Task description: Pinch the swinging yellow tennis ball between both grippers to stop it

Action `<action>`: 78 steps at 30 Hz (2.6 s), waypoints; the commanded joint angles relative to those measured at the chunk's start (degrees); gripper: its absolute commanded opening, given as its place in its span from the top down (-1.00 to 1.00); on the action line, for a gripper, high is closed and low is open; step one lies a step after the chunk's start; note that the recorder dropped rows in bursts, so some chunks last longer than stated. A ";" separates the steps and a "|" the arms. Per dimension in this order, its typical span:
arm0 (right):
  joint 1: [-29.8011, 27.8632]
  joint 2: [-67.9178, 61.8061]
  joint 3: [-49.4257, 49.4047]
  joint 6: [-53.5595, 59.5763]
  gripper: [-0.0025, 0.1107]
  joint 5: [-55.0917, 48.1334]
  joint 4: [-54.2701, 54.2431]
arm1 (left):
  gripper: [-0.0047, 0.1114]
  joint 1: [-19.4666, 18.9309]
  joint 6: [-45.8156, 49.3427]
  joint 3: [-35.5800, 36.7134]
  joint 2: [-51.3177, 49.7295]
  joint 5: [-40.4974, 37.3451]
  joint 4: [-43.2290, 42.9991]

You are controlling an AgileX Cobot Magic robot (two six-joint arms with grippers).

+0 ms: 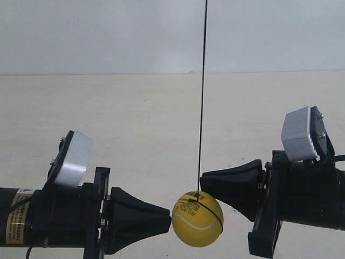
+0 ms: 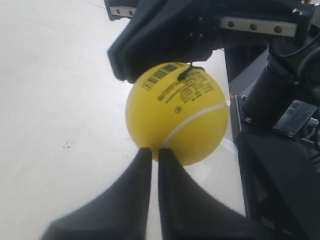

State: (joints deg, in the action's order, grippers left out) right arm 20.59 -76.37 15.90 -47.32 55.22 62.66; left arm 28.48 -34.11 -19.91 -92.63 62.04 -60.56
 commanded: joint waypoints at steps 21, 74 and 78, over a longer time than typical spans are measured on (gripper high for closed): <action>-0.04 -0.11 0.26 0.29 0.96 -6.87 -4.48 | 0.84 0.14 1.24 0.28 -0.01 0.70 4.69; -0.04 -0.11 0.26 -1.71 0.96 -2.36 -0.54 | 0.84 0.14 4.16 0.28 -0.01 1.43 10.40; -0.04 -0.11 0.26 -1.71 0.96 -2.36 -0.54 | 0.84 0.14 4.16 0.28 -0.01 1.43 10.40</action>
State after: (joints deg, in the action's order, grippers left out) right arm 20.59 -76.37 15.90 -48.90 51.44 61.29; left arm 28.48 -29.41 -19.70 -92.63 61.87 -49.51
